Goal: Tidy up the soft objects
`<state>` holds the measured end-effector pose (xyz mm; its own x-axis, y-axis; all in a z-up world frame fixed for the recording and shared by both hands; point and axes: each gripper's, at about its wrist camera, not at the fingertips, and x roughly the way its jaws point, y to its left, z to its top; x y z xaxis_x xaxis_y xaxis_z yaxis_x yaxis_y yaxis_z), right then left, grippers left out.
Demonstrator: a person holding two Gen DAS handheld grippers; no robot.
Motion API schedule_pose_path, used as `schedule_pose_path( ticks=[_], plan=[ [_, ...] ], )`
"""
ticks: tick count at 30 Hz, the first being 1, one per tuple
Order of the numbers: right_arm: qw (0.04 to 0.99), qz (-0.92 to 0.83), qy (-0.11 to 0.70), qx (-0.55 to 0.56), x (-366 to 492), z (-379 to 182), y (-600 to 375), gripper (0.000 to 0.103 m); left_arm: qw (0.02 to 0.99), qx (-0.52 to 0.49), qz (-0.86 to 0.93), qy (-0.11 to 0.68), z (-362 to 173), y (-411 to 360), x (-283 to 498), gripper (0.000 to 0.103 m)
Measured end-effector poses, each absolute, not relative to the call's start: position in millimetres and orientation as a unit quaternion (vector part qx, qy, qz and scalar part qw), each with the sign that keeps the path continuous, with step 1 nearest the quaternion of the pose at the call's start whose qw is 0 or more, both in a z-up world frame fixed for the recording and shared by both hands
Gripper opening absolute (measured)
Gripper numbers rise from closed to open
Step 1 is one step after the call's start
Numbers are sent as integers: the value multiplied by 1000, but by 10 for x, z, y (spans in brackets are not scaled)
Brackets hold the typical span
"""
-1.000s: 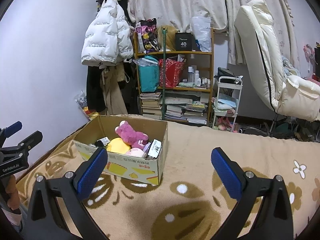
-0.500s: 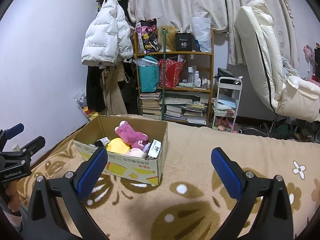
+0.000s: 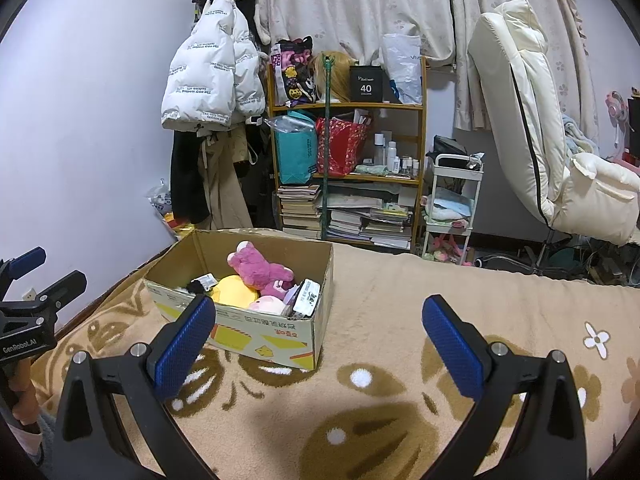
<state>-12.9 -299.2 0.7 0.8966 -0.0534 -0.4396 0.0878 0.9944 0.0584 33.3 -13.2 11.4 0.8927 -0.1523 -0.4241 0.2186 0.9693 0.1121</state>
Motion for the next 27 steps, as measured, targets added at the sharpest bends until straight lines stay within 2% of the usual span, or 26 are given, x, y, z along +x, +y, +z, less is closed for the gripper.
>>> schedule_pose_path(
  ticks=[27],
  plan=[
    [973,-34,226,37,-128,11,-3038,103,969,76,-98,213,111,-176,303,101]
  ],
)
